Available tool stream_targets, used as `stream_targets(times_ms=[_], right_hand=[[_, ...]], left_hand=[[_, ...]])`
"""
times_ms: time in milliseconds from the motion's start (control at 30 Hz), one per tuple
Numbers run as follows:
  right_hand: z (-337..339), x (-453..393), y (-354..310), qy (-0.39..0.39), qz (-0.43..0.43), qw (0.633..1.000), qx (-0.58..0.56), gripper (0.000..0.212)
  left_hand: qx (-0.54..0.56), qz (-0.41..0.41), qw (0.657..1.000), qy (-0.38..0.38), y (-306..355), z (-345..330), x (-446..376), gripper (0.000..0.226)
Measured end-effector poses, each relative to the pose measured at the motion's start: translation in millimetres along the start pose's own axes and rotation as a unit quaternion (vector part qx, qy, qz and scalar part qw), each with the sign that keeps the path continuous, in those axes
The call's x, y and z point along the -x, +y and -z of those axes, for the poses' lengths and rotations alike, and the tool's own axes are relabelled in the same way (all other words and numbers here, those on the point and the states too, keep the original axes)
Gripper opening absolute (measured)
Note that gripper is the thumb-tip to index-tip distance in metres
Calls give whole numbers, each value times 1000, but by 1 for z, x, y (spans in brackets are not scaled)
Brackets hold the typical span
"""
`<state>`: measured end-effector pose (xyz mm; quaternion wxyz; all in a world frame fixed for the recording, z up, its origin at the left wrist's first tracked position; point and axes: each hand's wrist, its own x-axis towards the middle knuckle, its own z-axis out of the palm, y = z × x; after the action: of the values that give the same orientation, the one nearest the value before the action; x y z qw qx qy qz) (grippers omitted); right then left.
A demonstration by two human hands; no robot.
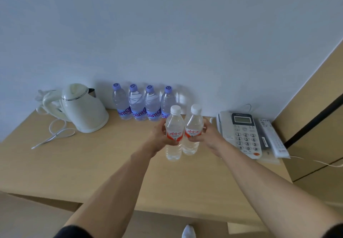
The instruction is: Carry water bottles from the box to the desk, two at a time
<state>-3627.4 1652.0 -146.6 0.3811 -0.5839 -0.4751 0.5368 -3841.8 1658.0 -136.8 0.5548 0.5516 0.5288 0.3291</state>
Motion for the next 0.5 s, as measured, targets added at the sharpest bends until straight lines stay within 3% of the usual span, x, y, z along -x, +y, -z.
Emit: stream_targets(times_ms=[200,500], right_hand=[[15,-28,-1,20,15,997,66,64],[29,-54,-12,50,26,988,146,65]], left_hand=[[-72,-35,996,24,3,-9,-30,75],[-91,-33,995,12,9,-9,-69,70]])
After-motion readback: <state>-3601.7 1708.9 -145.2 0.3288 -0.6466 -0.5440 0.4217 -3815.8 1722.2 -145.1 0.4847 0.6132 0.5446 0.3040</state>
